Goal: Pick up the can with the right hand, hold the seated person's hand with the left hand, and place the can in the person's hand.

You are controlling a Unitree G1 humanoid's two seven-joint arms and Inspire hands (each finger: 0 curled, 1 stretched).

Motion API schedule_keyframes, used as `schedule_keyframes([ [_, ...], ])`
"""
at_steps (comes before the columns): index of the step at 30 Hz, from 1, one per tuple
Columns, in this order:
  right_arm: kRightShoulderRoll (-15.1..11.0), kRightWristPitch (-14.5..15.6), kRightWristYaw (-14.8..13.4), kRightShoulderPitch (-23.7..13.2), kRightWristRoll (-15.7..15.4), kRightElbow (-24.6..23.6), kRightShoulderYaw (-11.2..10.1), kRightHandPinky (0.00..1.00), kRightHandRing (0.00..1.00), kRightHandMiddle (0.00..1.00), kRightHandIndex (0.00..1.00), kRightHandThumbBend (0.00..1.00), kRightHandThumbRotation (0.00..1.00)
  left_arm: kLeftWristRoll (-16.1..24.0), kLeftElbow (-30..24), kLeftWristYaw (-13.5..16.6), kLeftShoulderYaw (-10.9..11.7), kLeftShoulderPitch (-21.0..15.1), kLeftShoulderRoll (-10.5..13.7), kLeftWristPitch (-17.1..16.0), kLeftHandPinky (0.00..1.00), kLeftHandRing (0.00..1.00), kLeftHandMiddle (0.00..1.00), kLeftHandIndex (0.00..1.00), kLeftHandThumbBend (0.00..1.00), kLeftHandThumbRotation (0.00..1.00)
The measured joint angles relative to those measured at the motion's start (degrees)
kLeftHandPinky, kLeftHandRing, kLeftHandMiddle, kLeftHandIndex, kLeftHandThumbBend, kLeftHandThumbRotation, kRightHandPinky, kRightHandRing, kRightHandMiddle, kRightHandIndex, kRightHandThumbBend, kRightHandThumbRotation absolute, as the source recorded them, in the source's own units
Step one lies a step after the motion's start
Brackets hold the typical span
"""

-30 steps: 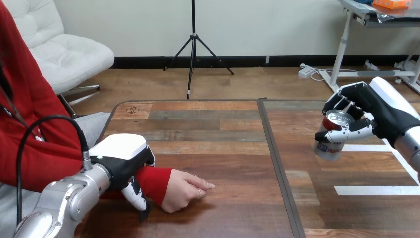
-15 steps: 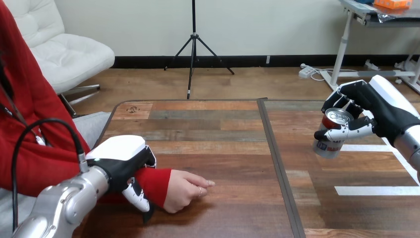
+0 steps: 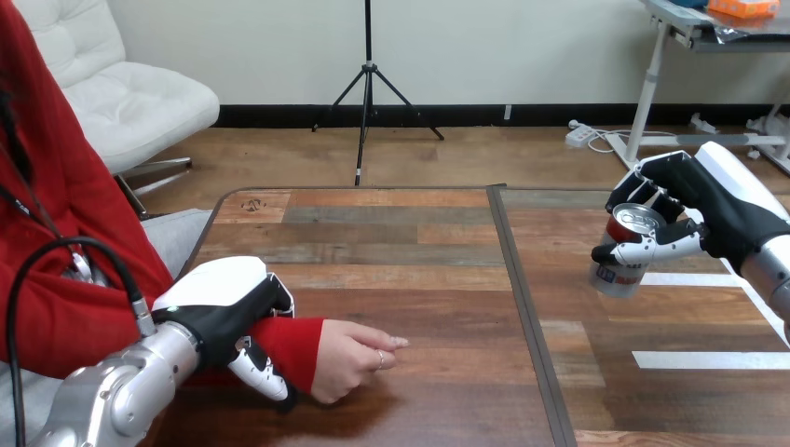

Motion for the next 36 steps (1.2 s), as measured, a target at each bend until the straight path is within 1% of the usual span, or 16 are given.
schedule_keyframes([
  [6, 0.3, 0.1, 0.0, -0.3, -0.1, 0.0, 0.1, 0.41, 0.39, 0.45, 0.48, 0.74, 0.00, -1.5, -2.1, 0.1, 1.2, 0.9, -0.4, 0.3, 0.19, 0.25, 0.32, 0.32, 0.77, 0.00],
  [13, 1.1, 0.6, 0.0, -1.1, -0.1, 0.0, 0.1, 0.37, 0.38, 0.45, 0.48, 0.73, 0.00, -2.9, -4.3, 0.1, 2.0, 1.0, -0.7, 1.2, 0.19, 0.25, 0.32, 0.33, 0.78, 0.00],
  [22, 2.5, 2.6, 0.0, -2.0, -0.7, -0.5, 0.3, 0.35, 0.37, 0.45, 0.48, 0.73, 0.00, -5.3, -7.6, 0.1, 3.6, 1.0, -1.1, 1.8, 0.20, 0.25, 0.32, 0.32, 0.79, 0.00],
  [29, 3.7, 4.5, 0.0, -2.2, -1.2, -1.9, 0.4, 0.36, 0.37, 0.45, 0.48, 0.72, 0.00, -7.0, -10.2, 0.7, 4.8, 1.0, -1.3, 1.8, 0.20, 0.25, 0.32, 0.32, 0.79, 0.00],
  [36, 4.8, 5.5, 0.0, -2.3, -1.3, -3.0, 0.7, 0.36, 0.37, 0.45, 0.48, 0.72, 0.00, -7.2, -12.7, 0.7, 5.8, 0.9, -1.4, 2.4, 0.21, 0.25, 0.33, 0.33, 0.78, 0.00],
])
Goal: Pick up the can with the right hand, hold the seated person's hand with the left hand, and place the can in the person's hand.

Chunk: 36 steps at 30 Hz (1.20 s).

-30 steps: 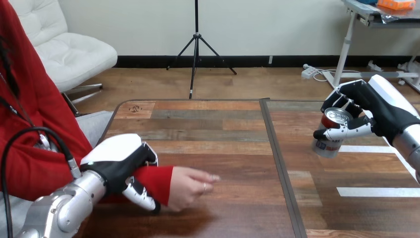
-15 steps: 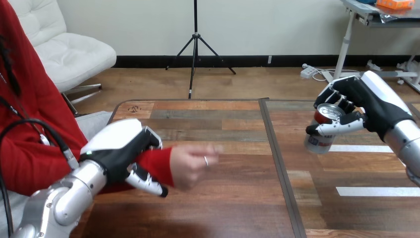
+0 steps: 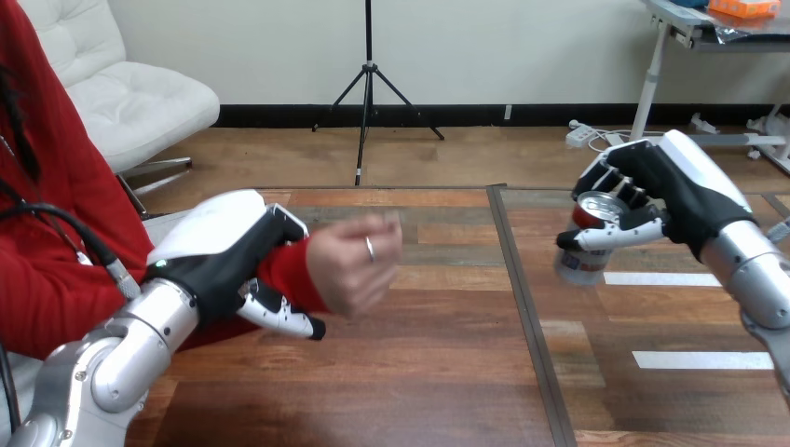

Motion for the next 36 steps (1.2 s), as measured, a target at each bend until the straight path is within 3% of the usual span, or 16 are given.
schedule_keyframes([
  [22, 4.2, 4.1, 0.0, -1.3, -0.4, -2.5, 1.5, 0.36, 0.37, 0.44, 0.48, 0.71, 0.00, 0.0, -1.0, 0.4, 0.8, -0.2, -1.4, 0.9, 0.25, 0.29, 0.34, 0.35, 0.81, 0.00],
  [36, 7.1, 5.0, 0.0, -2.4, -1.4, -2.8, 2.8, 0.36, 0.38, 0.44, 0.47, 0.69, 0.00, 0.0, -1.0, 0.4, 0.7, -0.2, -1.8, 0.9, 0.26, 0.30, 0.35, 0.35, 0.81, 0.00],
])
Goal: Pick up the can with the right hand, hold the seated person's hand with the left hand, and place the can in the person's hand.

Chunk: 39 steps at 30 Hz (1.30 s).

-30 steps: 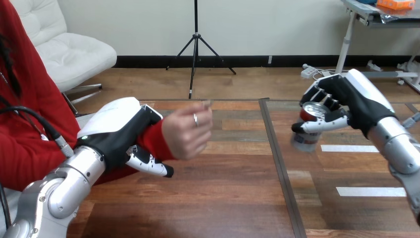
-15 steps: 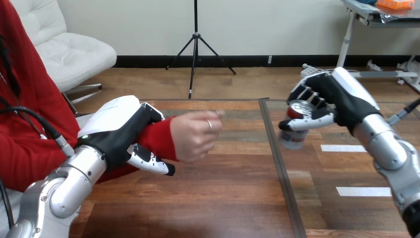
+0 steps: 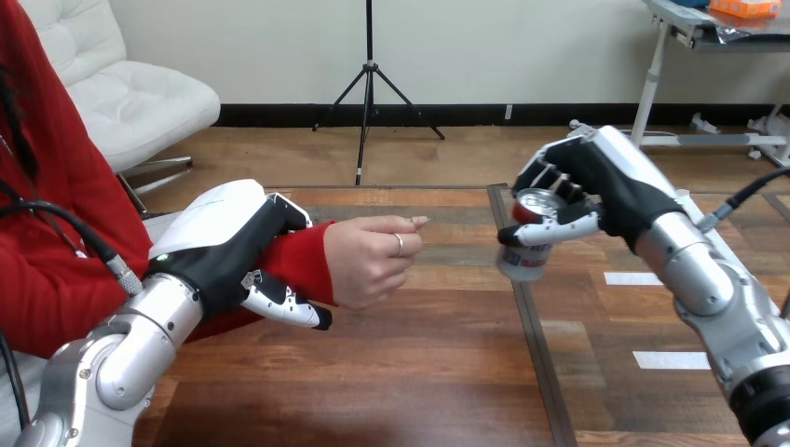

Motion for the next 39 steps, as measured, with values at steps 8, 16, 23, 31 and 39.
schedule_keyframes([
  [8, 1.2, 1.0, 0.0, -0.5, -0.6, -0.1, 0.7, 0.34, 0.36, 0.43, 0.47, 0.69, 0.00, 0.0, 0.0, 0.0, -0.2, 0.0, -0.4, 0.0, 0.26, 0.31, 0.35, 0.36, 0.81, 0.00],
  [16, 1.9, 1.4, 0.1, -0.7, -0.6, -0.2, 0.9, 0.33, 0.36, 0.43, 0.47, 0.70, 0.00, 0.0, 0.0, 0.0, -0.7, 0.0, -1.1, 0.0, 0.24, 0.28, 0.34, 0.35, 0.79, 0.00],
  [23, 2.2, 1.8, 0.2, -0.7, -0.6, -0.6, 1.0, 0.34, 0.37, 0.43, 0.47, 0.70, 0.00, 0.0, 0.0, 0.0, -0.7, 0.0, -1.5, 0.0, 0.22, 0.26, 0.33, 0.34, 0.77, 0.00],
  [31, 2.2, 1.8, 0.2, -0.7, -0.6, -1.1, 0.9, 0.35, 0.37, 0.43, 0.47, 0.70, 0.00, 0.0, 0.1, 0.0, -0.8, 0.0, -1.8, 0.0, 0.21, 0.25, 0.32, 0.33, 0.76, 0.00],
  [39, 2.1, 1.7, 0.3, -0.8, -0.6, -1.1, 0.9, 0.35, 0.37, 0.44, 0.46, 0.71, 0.00, 0.0, 0.1, 0.0, -0.8, 0.0, -1.8, 0.0, 0.21, 0.25, 0.32, 0.33, 0.76, 0.00],
])
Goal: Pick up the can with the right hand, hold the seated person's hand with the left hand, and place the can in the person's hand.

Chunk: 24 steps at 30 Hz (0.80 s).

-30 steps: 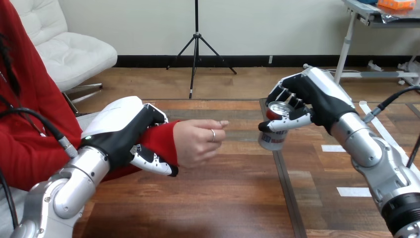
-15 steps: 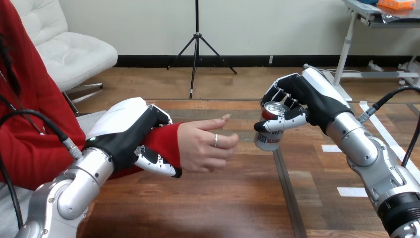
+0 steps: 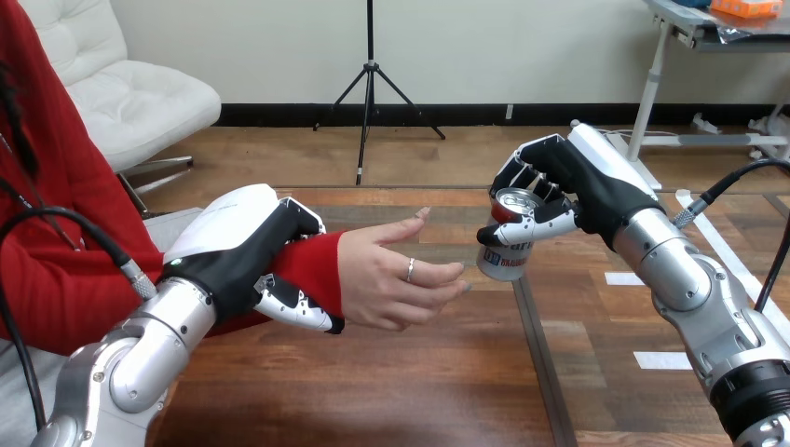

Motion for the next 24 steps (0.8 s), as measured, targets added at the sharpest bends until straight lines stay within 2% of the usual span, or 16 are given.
schedule_keyframes([
  [15, -0.1, -1.2, 0.2, 0.0, 0.0, 0.0, 0.0, 0.39, 0.41, 0.46, 0.46, 0.71, 0.00, 0.0, 0.5, 0.0, -0.1, 0.0, 0.0, 0.0, 0.19, 0.24, 0.31, 0.33, 0.75, 0.00],
  [24, -0.3, -1.2, 0.2, 0.0, 0.0, 0.0, 0.0, 0.38, 0.40, 0.45, 0.46, 0.72, 0.00, 0.0, 1.3, 0.0, -0.3, 0.0, 0.0, 0.0, 0.19, 0.24, 0.32, 0.33, 0.75, 0.00],
])
